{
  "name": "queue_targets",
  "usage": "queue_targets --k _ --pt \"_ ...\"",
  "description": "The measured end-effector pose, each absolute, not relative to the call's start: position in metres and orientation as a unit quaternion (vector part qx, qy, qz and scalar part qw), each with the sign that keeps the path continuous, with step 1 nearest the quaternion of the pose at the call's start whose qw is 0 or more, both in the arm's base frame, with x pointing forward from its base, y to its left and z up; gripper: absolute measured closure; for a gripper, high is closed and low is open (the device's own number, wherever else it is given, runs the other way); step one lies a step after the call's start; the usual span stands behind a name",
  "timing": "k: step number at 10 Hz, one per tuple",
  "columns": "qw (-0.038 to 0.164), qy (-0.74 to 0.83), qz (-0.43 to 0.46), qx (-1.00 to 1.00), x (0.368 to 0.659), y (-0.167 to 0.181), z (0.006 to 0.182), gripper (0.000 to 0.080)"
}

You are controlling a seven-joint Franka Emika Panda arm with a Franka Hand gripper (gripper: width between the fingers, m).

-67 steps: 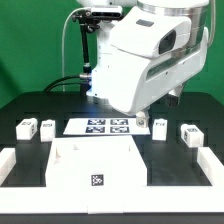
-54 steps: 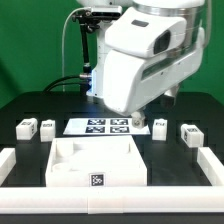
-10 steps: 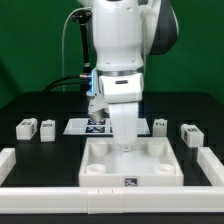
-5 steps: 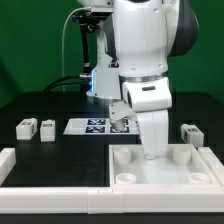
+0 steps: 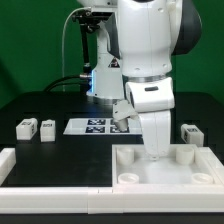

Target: Assemble one leg

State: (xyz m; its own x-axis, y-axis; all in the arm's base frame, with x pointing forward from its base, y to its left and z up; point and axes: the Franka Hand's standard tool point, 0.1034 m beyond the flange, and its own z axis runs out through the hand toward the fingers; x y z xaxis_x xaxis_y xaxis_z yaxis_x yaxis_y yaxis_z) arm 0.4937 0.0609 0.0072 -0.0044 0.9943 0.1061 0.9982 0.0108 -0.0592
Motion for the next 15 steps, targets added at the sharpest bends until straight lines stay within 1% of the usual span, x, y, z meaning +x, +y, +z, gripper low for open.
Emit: queue_targets --k 1,2,3,4,5,6,11,12,15 --pt "0.059 -0.708 -0.016 -0.703 0.494 0.061 0.007 0.0419" --pt "0.059 -0.708 -0.016 -0.703 0.494 0.06 0.007 0.0419" --pt "0.059 -0.708 -0.016 -0.704 0.494 0.06 0.007 0.0245" --pt "0.059 -0.708 -0.016 -0.704 0.494 0.06 0.007 0.0245" --pt "0.059 -0.708 -0.016 -0.704 0.494 0.06 0.007 0.017" --pt "0.059 -0.708 -0.016 -0.704 0.494 0.06 0.007 0.0155" --pt "0.058 -0.706 -0.017 -0.706 0.494 0.059 0.007 0.0151" --pt "0.052 -0.691 -0.02 -0.721 0.488 0.059 0.013 0.0151" --pt "0.035 -0.639 -0.022 -0.768 0.461 0.065 0.04 0.0151"
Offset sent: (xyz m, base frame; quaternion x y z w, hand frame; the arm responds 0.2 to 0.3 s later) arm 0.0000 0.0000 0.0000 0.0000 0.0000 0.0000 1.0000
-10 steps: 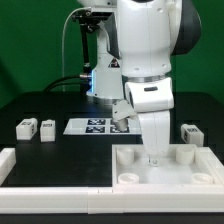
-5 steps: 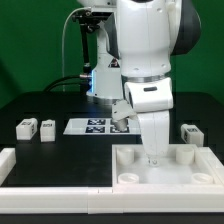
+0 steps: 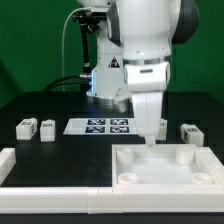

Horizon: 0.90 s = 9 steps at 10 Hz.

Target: Assemble one leg

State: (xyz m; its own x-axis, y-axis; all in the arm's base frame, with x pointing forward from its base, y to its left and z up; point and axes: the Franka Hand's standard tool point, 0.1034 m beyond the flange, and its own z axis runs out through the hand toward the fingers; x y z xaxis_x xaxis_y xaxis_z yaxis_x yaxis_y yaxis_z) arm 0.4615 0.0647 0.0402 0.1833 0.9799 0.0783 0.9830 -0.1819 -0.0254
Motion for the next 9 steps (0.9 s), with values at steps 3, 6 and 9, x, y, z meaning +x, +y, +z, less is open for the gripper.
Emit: queue_targets --k 3,6,9 --pt "0.033 -0.622 -0.024 -0.782 0.4564 0.0671 0.0446 0.0151" --pt "0.037 -0.531 -0.02 -0.846 0.456 0.0679 0.0442 0.0151" --pt "0.045 -0.38 -0.015 -0.924 0.4557 0.0695 0.0441 0.0151"
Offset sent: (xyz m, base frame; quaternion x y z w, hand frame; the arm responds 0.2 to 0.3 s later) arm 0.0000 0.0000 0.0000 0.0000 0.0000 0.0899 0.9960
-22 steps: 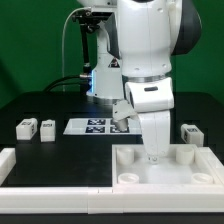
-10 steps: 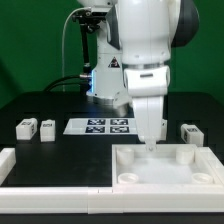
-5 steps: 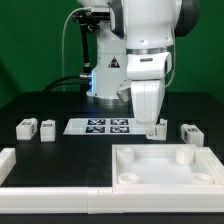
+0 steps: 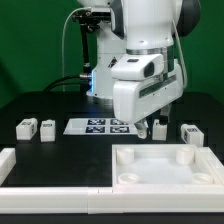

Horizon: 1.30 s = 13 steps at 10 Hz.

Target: Assemble one leg

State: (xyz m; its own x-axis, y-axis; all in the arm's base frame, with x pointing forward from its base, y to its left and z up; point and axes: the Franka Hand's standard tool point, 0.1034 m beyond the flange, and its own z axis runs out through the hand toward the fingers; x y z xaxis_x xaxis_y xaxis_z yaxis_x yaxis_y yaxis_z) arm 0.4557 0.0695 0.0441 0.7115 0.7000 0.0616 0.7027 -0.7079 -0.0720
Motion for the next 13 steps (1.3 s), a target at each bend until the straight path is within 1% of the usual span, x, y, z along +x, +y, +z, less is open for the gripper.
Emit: queue_targets --k 2,4,7,10,11,13 --pt "0.053 -0.244 -0.008 -0.968 0.453 0.064 0.044 0.0151" --pt "0.061 -0.081 0.0 -0.995 0.444 0.071 0.041 0.0151" --pt "0.062 -0.081 0.002 -0.995 0.433 0.096 0.038 0.0151" --pt "0.066 -0.076 0.007 -0.995 0.415 0.139 0.037 0.0151" --pt "0.066 -0.076 0.01 -0.995 0.411 0.147 0.035 0.0151" --pt "0.065 -0.081 0.016 -0.994 0.41 0.148 0.034 0.0151"
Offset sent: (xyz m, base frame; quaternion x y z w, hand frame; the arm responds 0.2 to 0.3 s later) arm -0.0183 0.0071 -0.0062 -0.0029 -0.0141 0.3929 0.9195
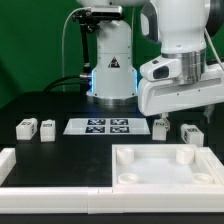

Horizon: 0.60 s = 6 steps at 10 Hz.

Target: Assemble one leg

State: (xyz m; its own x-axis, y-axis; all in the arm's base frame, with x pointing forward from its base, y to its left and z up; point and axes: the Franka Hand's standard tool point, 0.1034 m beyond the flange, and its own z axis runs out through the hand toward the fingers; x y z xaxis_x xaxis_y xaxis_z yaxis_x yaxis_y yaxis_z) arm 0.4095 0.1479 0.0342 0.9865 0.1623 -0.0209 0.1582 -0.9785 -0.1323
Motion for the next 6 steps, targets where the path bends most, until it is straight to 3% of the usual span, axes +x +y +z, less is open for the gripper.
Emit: queue_targets --k 2,6 --pt "0.065 -0.082 0.029 -0.994 0.41 0.149 0.035 0.0151" --pt "0.053 -0.063 0.194 -0.977 0.4 0.157 0.034 0.0151"
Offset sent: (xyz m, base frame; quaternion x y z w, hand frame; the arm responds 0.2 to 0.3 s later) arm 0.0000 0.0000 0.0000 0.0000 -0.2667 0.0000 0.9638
